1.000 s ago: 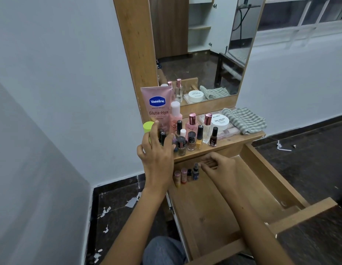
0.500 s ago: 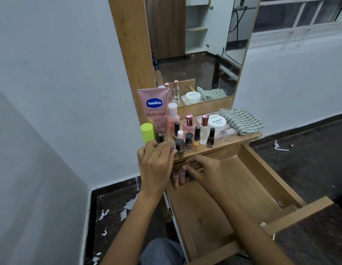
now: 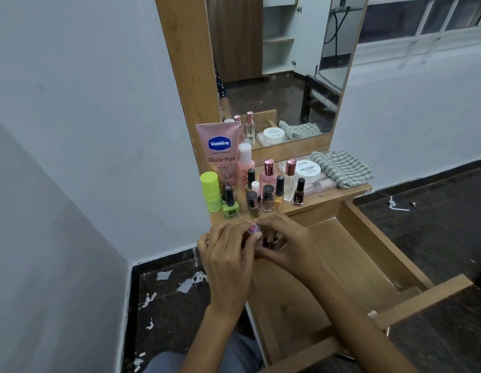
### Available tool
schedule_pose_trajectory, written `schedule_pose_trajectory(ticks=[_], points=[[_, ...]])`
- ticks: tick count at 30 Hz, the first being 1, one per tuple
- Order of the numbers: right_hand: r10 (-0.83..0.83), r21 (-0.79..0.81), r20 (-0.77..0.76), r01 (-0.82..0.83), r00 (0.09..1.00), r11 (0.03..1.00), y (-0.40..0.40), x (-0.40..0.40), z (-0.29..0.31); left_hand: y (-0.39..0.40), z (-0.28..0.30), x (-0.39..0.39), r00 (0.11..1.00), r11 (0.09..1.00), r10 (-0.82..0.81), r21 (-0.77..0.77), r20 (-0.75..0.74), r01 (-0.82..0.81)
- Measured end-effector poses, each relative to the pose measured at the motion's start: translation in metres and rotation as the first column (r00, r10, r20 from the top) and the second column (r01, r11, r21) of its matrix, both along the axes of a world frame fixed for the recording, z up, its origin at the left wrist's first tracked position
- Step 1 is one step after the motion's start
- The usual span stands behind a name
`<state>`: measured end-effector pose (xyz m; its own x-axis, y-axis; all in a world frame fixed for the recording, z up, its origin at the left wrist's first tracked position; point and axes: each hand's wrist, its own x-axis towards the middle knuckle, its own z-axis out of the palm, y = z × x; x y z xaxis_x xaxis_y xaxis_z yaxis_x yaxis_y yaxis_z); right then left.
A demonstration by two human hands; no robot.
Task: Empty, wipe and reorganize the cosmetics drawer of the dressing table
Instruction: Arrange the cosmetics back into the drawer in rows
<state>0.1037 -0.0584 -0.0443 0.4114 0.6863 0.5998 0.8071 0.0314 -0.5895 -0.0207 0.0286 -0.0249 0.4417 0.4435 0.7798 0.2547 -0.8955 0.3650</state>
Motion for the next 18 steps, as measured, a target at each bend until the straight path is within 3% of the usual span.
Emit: schedule_pose_trajectory(ticks=[4,7,9,13,18], points=[[-0.075,-0.014,0.020,0.075,0.997,0.997,-0.006,0.006,-0.002,-0.002,-0.006,0.005,0.995,0.991,-0.094,-0.099,-0.035,0.090],[-0.240,-0.068,-0.095,0.234,0.966,0.970,-0.019,0.025,-0.008,-0.003,-0.016,0.001,0.984,0.984,-0.123,-0.145,-0.126,0.104],[-0.369,-0.185,-0.181,0.337,0.911,0.923,-0.026,0.038,-0.011,-0.002,-0.030,-0.005,0.963,0.987,-0.109,-0.143,-0.247,0.075],[-0.483,-0.527,-0.210,0.318,0.850,0.788,-0.020,0.051,-0.035,0.004,-0.054,-0.014,0.874,0.998,-0.044,-0.060,-0.484,0.017],[-0.474,-0.628,-0.165,0.279,0.865,0.727,-0.002,0.053,-0.046,0.006,-0.062,-0.020,0.832,1.000,0.011,0.020,-0.554,-0.001]])
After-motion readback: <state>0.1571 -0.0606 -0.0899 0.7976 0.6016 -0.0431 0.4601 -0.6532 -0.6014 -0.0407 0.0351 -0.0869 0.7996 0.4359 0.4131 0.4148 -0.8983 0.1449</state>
